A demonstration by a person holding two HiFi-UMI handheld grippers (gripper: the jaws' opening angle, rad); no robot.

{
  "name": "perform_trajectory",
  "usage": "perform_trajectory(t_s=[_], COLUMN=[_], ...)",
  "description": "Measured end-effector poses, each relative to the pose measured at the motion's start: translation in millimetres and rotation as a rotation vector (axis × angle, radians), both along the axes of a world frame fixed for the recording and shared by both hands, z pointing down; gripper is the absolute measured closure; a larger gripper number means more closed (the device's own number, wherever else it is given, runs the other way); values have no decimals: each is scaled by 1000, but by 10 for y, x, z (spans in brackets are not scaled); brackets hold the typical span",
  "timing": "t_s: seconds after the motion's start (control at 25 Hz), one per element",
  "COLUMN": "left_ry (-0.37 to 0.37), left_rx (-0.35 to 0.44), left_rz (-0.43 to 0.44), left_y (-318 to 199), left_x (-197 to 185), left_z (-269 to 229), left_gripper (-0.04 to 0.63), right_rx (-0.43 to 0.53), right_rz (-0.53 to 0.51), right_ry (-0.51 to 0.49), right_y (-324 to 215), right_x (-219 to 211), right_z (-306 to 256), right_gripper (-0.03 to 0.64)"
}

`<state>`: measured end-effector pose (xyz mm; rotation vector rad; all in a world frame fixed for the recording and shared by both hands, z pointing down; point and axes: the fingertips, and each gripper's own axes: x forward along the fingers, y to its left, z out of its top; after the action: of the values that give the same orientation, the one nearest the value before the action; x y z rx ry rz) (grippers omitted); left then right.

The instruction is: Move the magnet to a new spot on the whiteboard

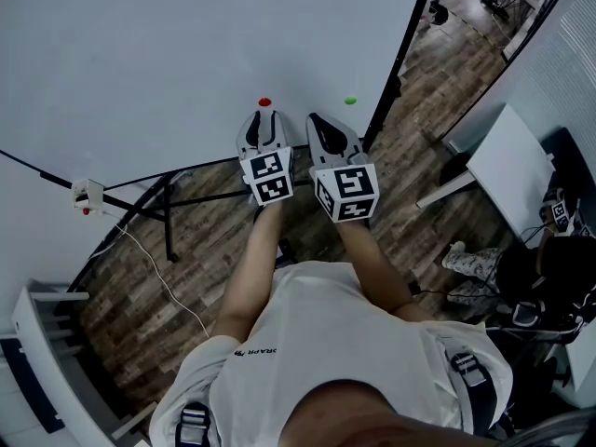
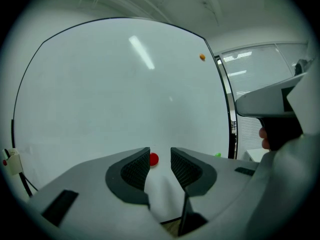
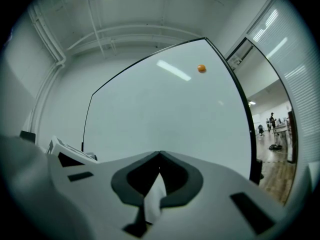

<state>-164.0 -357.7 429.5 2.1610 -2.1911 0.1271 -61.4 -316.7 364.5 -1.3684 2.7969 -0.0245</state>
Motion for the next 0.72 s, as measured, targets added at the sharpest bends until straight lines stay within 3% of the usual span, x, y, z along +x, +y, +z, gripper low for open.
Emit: perform_trajectory(t_s=[0.72], left_ry=[-14], left_rx=[-32], left_rz=[-15], left_y=[-182], left_x=[-104], left_z=[221], left_gripper=[471], right_rx=[9], right_rz=[6], right_ry=[-1], right_y=[49], right_x=[-19], right_z=[-36], right_gripper=[604])
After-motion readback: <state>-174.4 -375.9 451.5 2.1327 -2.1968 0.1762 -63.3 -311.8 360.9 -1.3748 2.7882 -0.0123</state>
